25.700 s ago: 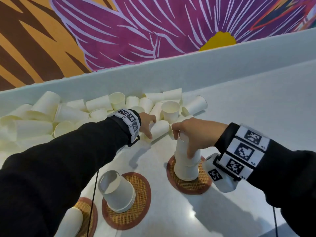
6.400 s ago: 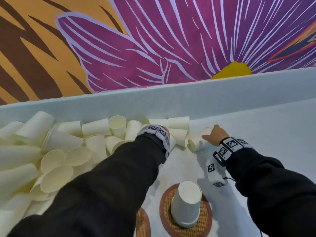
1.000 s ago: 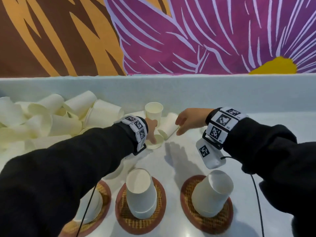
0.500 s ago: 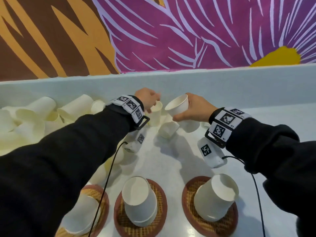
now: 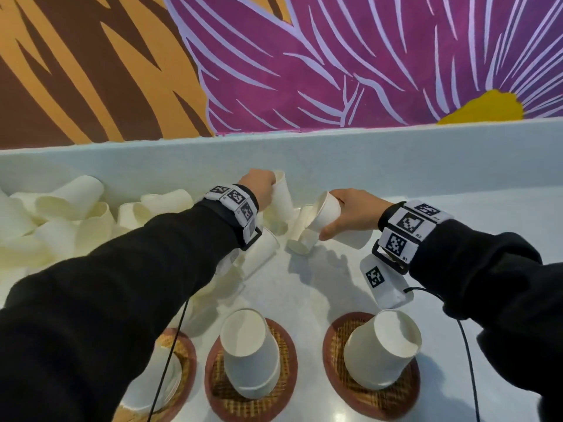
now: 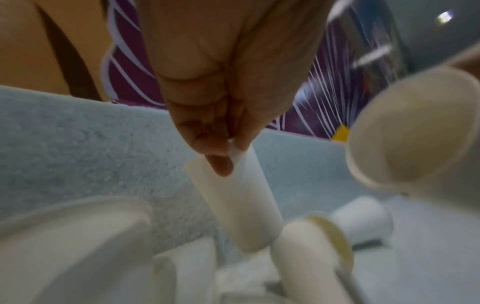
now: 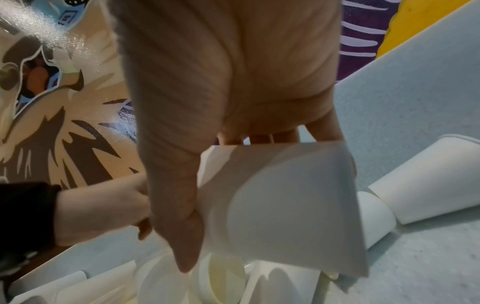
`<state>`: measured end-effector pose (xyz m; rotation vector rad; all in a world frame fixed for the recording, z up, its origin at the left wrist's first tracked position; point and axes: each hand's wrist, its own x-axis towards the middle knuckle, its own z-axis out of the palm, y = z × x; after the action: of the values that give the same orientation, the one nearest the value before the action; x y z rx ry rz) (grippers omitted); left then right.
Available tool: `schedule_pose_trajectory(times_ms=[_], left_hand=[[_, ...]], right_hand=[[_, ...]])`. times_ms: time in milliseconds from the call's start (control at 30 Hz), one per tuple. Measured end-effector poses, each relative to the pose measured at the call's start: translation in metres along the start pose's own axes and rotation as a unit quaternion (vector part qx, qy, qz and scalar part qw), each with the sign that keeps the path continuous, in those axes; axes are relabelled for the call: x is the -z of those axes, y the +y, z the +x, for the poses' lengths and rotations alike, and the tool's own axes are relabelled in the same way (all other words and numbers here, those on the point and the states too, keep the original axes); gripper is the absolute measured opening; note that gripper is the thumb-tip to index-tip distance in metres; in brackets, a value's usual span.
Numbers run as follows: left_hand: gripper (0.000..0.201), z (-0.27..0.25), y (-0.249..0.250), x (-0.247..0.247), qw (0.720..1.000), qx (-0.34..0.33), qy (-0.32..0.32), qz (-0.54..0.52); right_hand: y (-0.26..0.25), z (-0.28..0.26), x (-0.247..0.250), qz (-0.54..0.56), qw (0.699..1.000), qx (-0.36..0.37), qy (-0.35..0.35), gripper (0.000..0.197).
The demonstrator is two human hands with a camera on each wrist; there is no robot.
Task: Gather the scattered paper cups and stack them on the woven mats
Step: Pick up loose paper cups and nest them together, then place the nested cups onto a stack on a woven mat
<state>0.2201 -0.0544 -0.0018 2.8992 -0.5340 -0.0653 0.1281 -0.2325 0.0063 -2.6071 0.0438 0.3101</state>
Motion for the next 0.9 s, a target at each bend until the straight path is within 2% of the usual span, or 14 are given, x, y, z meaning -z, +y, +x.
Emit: schedule_pose_trajectory(times_ms=[100,167,300,400,600,700,767,833,900], left_hand=[[0.027,-0.012,0.004,0.024,0.990,0.039,0.046,-0.130],[0.028,-0.022,0.008,0.037,0.973,0.063,0.040,-0.218],[0.021,-0.046,0.017,0.055,0.939,0.114,-0.019,-0.323],[0.013,-0.070,0.023,0.070,0.913,0.107,-0.071,-0.387],[0.020,-0.108,0.028,0.101,0.905,0.037,-0.135,-0.402],[0.039,-0.131,0.026,0.113,0.921,-0.009,-0.165,-0.352],[0.040,-0.145,0.019,0.122,0.928,-0.037,-0.174,-0.328],[0.033,-0.154,0.005,0.129,0.931,-0.011,-0.149,-0.335],[0.032,-0.159,-0.011,0.131,0.939,0.025,-0.131,-0.316]], right_hand=[[-0.001,-0.006,0.003,-0.014,1.000,-0.001,0.003,0.057],[-0.002,-0.012,0.003,-0.016,1.000,-0.001,0.005,0.061],[-0.011,-0.028,0.009,0.000,1.000,0.007,0.022,0.062],[-0.022,-0.043,0.018,0.020,0.998,0.026,0.046,0.063],[-0.071,-0.077,0.022,0.007,0.991,0.117,0.070,0.062],[-0.091,-0.097,0.018,0.029,0.985,0.133,0.107,0.076],[-0.102,-0.109,0.013,0.053,0.982,0.141,0.116,0.083],[-0.115,-0.120,0.007,0.078,0.980,0.147,0.113,0.081],[-0.129,-0.130,0.001,0.126,0.972,0.155,0.124,0.072]])
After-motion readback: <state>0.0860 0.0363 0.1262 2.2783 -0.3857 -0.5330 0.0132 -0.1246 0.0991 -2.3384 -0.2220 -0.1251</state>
